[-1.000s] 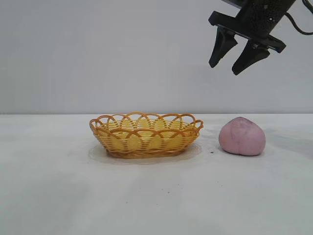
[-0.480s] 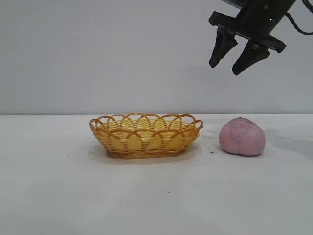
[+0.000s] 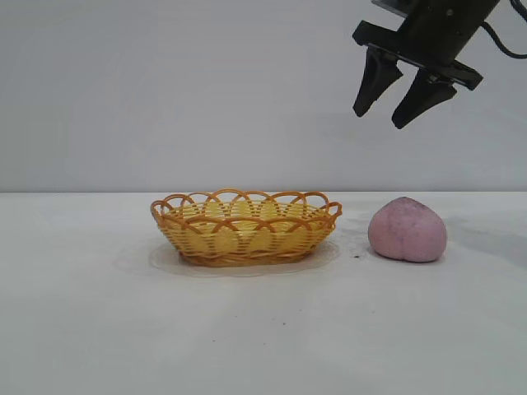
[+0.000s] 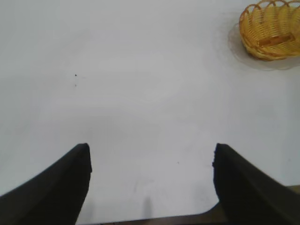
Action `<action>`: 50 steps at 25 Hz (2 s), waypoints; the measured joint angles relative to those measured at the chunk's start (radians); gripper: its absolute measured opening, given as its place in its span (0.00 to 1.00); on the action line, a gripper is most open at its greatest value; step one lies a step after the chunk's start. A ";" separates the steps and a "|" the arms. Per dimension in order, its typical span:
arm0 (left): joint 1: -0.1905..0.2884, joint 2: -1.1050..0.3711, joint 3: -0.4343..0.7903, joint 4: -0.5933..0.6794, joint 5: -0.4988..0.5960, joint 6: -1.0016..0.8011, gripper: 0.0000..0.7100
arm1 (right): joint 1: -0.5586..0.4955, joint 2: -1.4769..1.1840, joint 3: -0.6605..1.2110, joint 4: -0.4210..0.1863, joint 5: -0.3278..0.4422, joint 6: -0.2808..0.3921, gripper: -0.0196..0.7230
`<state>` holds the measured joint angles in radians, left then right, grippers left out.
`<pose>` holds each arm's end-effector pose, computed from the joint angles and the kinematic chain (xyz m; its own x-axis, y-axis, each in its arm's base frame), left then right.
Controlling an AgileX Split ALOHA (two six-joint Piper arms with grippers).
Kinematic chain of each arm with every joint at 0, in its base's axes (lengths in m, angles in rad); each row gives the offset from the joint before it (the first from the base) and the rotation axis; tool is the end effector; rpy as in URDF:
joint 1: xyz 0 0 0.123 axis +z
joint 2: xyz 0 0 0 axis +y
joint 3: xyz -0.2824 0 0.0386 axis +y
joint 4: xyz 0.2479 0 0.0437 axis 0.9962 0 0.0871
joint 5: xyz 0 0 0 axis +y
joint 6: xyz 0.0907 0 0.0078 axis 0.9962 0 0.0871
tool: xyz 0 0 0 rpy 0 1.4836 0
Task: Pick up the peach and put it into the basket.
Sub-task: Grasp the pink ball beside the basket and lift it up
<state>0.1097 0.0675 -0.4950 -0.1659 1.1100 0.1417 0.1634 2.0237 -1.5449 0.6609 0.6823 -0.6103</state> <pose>0.0045 -0.0131 0.2729 -0.5506 0.0063 -0.8347 0.0511 0.9984 -0.0261 0.4347 0.1074 0.2157 -0.7827 -0.1919 -0.5920 -0.4221 0.8628 0.2783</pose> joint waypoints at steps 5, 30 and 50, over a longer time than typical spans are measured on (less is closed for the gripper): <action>0.000 -0.085 0.006 0.018 0.011 -0.002 0.74 | 0.000 0.000 0.000 -0.002 -0.002 -0.002 0.56; -0.065 -0.085 0.009 0.029 0.011 -0.013 0.74 | 0.000 0.001 -0.002 -0.071 0.069 -0.004 0.56; -0.065 -0.085 0.011 0.029 0.011 -0.013 0.67 | 0.032 -0.085 -0.002 -0.327 0.449 0.308 0.56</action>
<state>0.0451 -0.0178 -0.4842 -0.1368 1.1206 0.1284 0.1958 1.9384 -1.5471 0.3337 1.1316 -0.3026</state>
